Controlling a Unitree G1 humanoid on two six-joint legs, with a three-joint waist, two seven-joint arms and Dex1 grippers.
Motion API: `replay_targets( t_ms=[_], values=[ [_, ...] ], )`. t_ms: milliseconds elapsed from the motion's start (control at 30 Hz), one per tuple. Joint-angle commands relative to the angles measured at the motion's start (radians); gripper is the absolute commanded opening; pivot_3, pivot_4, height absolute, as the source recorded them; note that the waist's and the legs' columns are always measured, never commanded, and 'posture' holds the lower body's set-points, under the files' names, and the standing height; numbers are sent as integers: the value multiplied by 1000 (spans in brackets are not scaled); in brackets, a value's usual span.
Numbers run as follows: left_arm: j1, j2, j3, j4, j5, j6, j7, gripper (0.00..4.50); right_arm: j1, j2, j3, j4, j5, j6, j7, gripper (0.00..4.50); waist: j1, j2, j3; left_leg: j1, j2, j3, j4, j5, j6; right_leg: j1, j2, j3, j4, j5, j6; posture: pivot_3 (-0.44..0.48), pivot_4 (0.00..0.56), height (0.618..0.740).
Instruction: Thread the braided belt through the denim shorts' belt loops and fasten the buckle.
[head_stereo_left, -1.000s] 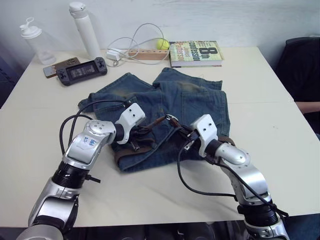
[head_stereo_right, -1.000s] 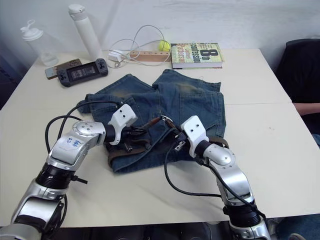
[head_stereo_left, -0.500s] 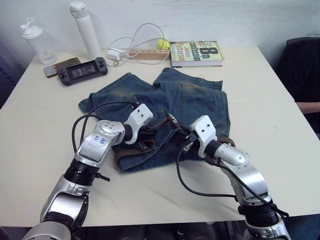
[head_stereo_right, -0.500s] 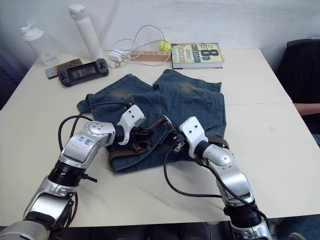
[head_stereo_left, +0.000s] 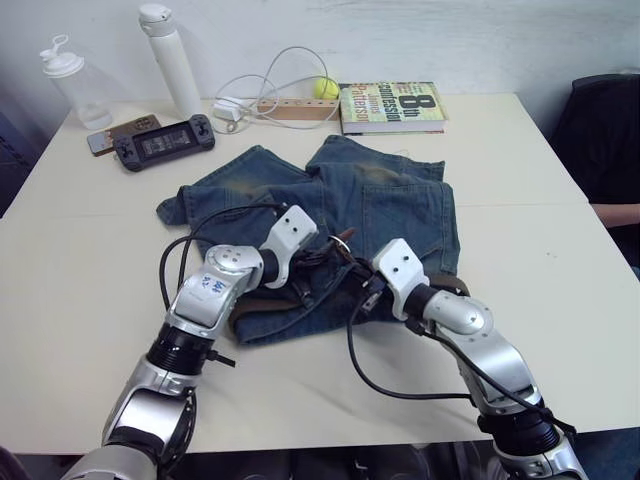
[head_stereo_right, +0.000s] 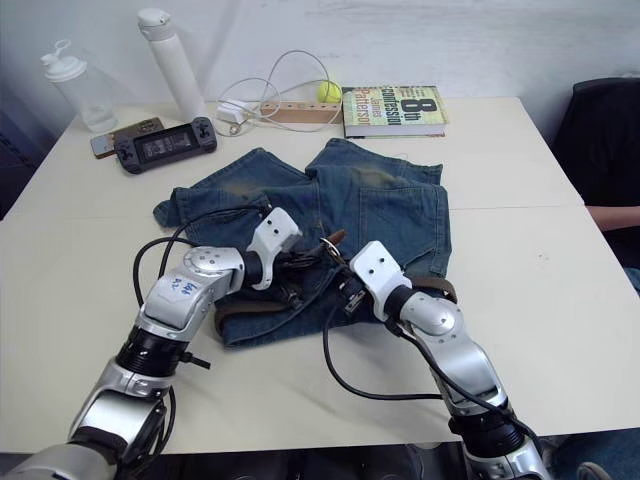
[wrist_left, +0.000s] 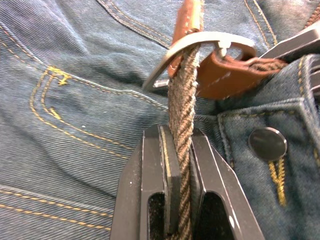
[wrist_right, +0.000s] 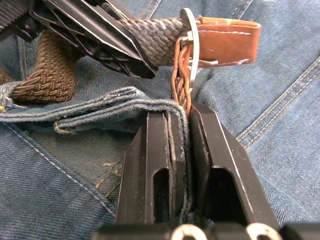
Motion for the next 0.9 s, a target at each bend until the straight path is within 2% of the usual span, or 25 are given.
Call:
replay_targets(
  t_ms=[33,233,367,400,567,733,900],
  values=[
    [-6,-21,-4,-10,9,-48,5,0,-10,-33,49,-55,25,-35,88,32,0,0,0,0,0,0,0,0,0,0,0,0,0,0,0,0,150,735],
    [-33,-68,-42,67,40,-111,0,0,-43,-100,58,-15,3,-94,153,32,2,0,0,0,0,0,0,0,0,0,0,0,-1,0,0,0,150,735],
    [-41,-66,-26,87,36,-120,-22,0,-53,-134,15,-37,29,-79,188,1751,2,0,0,0,0,0,0,0,0,0,0,0,-1,0,0,0,150,735],
    [-33,-52,-25,84,39,-123,-30,0,-55,-154,-2,-54,50,-70,216,2104,2,0,0,0,0,0,0,0,0,0,0,0,-1,0,0,0,150,735],
    [-13,-16,-28,80,54,-136,-50,0,-89,-293,-102,-77,132,-81,344,4478,3,0,0,0,0,0,1,0,0,1,0,-1,-1,0,0,0,150,735],
    [-21,-28,-30,77,54,-134,-53,0,-200,-386,-170,40,185,-127,448,4478,1,0,0,0,0,0,1,0,0,1,0,-1,-3,0,0,0,150,735],
    [-34,-54,-43,60,52,-156,-63,0,-355,-383,-99,265,81,-301,474,4478,2,0,0,0,0,0,1,0,0,1,0,-1,-3,0,0,0,150,735]
  ],
)
